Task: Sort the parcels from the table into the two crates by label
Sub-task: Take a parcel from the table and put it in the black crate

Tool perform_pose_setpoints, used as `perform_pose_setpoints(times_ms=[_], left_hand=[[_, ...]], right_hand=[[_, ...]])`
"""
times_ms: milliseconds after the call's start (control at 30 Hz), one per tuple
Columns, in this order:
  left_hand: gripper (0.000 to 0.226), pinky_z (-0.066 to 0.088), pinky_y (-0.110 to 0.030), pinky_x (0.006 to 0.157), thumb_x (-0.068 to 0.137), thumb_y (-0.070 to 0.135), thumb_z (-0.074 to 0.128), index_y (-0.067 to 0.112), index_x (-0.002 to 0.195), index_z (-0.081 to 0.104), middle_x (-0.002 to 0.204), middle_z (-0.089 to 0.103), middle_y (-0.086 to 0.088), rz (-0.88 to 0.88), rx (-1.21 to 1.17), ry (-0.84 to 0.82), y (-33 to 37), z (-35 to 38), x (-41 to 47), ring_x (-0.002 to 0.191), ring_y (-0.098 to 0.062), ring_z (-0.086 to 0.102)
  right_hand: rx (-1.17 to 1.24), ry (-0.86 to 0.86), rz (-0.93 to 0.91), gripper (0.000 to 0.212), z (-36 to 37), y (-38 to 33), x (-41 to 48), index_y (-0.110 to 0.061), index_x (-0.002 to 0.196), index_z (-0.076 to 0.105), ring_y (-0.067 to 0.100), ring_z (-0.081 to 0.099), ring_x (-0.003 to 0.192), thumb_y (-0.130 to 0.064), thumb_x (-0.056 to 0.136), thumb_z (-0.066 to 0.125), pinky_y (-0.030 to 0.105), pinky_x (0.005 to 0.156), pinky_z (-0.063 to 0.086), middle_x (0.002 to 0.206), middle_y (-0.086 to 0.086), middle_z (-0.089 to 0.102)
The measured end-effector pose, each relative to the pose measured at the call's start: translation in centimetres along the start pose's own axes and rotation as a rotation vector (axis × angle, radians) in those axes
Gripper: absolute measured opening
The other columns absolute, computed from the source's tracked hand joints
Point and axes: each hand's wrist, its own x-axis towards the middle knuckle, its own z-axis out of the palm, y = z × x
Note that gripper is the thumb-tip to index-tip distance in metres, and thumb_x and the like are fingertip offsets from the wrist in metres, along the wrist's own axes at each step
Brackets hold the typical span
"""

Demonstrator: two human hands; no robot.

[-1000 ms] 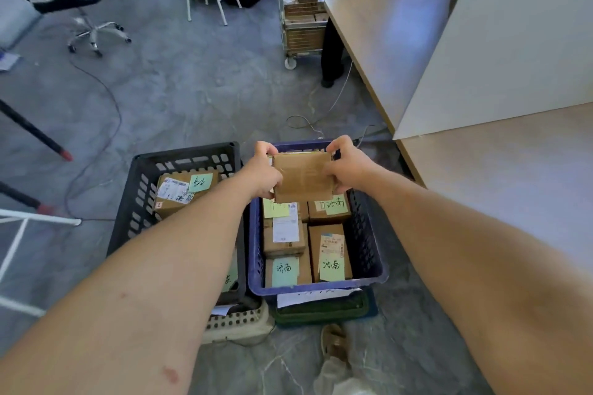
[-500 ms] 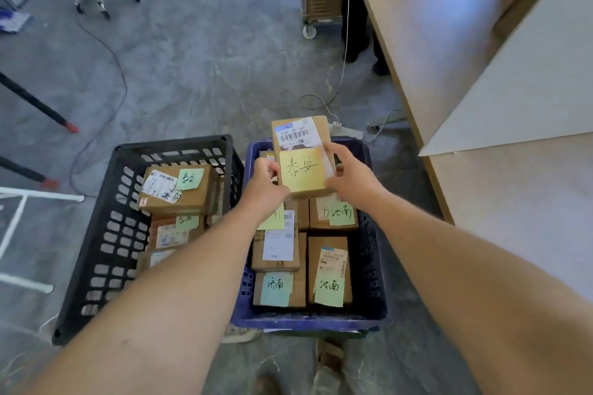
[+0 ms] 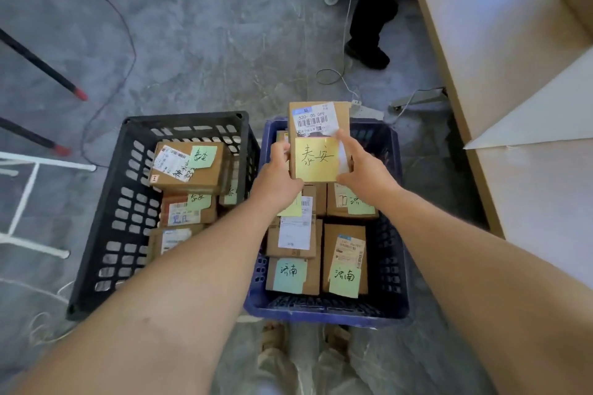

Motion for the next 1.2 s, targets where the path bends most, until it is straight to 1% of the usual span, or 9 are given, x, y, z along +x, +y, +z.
perform_pose_setpoints(times_ms=[133,233,367,500,600,667,833,967,1200], left_hand=[[0.072,0.051,-0.042,0.088,0.088,0.011,0.063,0.025,0.144,0.02,0.139,0.053,-0.005,-0.033,0.045,0.01,-3.1,-2.1,-0.6,0.112,-0.025,0.059],[0.082,0.05,-0.039,0.089,0.09,0.015,0.062,0.031,0.151,0.01,0.142,0.051,-0.004,-0.013,0.038,-0.005,-5.8,-4.1,-1.2,0.115,-0.025,0.058],[0.096,0.049,-0.047,0.094,0.092,0.02,0.061,0.039,0.152,-0.011,0.147,0.046,-0.006,0.007,0.037,-0.044,-10.3,-7.3,-1.6,0.114,-0.026,0.059],[0.101,0.055,-0.046,0.083,0.091,0.016,0.063,0.049,0.148,-0.014,0.146,0.046,-0.001,0.023,0.039,-0.035,-16.1,-11.5,-2.2,0.1,-0.02,0.063],[0.102,0.057,-0.044,0.081,0.09,0.011,0.062,0.05,0.148,-0.012,0.142,0.05,-0.002,-0.011,0.044,-0.034,-20.6,-14.8,-2.3,0.097,-0.019,0.063],[0.102,0.057,-0.045,0.079,0.09,0.007,0.061,0.052,0.148,-0.01,0.141,0.051,-0.002,-0.04,0.031,-0.051,-23.1,-16.3,-2.5,0.094,-0.019,0.064],[0.095,0.055,-0.036,0.078,0.091,0.008,0.057,0.052,0.148,-0.005,0.134,0.05,0.009,-0.126,-0.049,-0.147,-27.8,-15.1,-3.0,0.094,-0.012,0.06],[0.091,0.053,-0.041,0.083,0.092,0.006,0.053,0.051,0.149,-0.002,0.134,0.05,0.007,-0.235,-0.135,-0.272,-29.9,-11.3,-2.8,0.097,-0.02,0.061],[0.089,0.051,-0.04,0.088,0.089,0.009,0.05,0.055,0.147,0.0,0.141,0.051,0.009,-0.319,-0.155,-0.409,-32.4,-7.4,-1.4,0.104,-0.019,0.061]], right_hand=[[-0.026,-0.02,-0.008,0.089,2.7,-2.7,-0.2,-0.04,0.153,0.009,0.013,0.054,0.081,0.0,0.091,0.058,0.028,0.067,0.049,0.113,0.004,0.055],[-0.059,-0.019,-0.004,0.09,5.3,-4.8,-0.2,-0.044,0.152,0.007,0.019,0.058,0.098,-0.001,0.091,0.058,0.029,0.075,0.051,0.134,0.007,0.051],[-0.099,0.009,0.005,0.09,9.8,-8.0,-0.2,-0.049,0.149,0.007,0.02,0.058,0.09,0.0,0.091,0.054,0.031,0.069,0.052,0.124,0.005,0.052],[-0.055,0.02,0.004,0.085,15.6,-12.5,0.1,-0.047,0.148,0.016,0.021,0.058,0.088,0.004,0.089,0.051,0.029,0.062,0.049,0.123,0.005,0.051],[0.001,0.031,-0.027,0.067,20.1,-15.5,0.6,-0.039,0.14,0.034,0.023,0.057,0.086,0.002,0.09,0.049,0.031,0.062,0.05,0.121,0.007,0.049],[-0.002,-0.004,-0.024,0.051,23.0,-16.5,0.8,-0.031,0.132,0.043,0.021,0.054,0.088,0.0,0.092,0.049,0.024,0.06,0.045,0.126,0.007,0.046],[0.039,-0.071,0.075,0.035,28.6,-15.4,0.6,-0.026,0.122,0.052,0.015,0.055,0.089,-0.009,0.091,0.055,0.024,0.064,0.048,0.135,0.0,0.043],[-0.011,-0.135,0.206,0.038,31.3,-12.7,0.3,-0.021,0.129,0.05,0.016,0.054,0.092,-0.017,0.092,0.057,0.026,0.074,0.052,0.138,0.002,0.039],[-0.022,-0.225,0.351,0.048,34.7,-9.5,1.1,-0.019,0.136,0.041,0.022,0.055,0.104,-0.02,0.092,0.059,0.031,0.092,0.051,0.137,0.006,0.034]])
